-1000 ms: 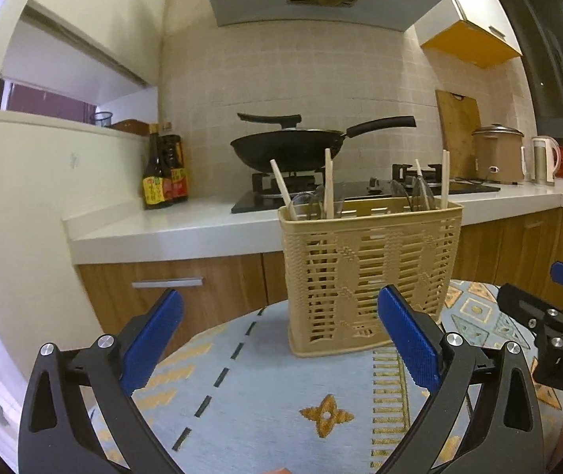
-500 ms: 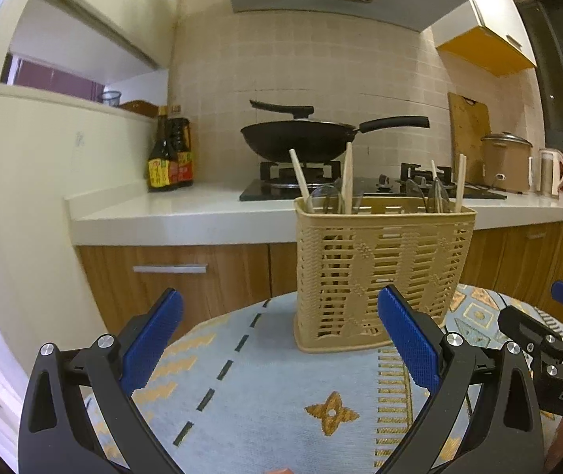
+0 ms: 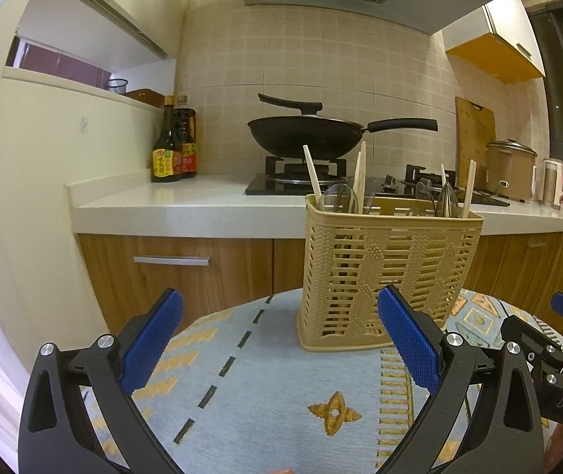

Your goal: Organize utensils

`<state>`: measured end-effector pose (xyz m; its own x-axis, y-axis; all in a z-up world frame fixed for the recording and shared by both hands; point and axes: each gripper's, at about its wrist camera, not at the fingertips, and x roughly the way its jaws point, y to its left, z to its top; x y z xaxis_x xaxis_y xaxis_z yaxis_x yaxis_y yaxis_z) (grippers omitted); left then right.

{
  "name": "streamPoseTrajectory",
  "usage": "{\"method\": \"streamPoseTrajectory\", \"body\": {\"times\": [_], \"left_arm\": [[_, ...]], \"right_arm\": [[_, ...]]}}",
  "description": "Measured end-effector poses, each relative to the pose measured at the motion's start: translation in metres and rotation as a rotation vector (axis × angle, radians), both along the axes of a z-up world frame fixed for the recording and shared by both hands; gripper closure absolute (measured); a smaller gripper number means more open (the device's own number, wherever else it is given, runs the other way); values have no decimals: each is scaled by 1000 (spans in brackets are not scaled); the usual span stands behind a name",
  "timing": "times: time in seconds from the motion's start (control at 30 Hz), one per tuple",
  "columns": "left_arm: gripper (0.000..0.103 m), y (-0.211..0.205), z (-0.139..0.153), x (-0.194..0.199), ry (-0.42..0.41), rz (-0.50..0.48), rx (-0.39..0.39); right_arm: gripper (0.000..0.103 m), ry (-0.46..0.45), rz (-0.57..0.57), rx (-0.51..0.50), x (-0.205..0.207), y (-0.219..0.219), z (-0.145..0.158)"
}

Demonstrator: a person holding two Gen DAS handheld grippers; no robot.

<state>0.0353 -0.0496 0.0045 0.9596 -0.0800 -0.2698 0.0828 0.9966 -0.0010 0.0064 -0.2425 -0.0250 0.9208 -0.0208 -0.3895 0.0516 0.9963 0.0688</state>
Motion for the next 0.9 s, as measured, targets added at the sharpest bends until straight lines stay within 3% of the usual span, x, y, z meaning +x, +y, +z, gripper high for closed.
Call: {"method": "streamPoseTrajectory", "body": {"times": [0.9], "left_arm": [[8,1,0,-2,-4,5,5]], "right_arm": [[8,9,-8,-1,1,-2,-1]]}}
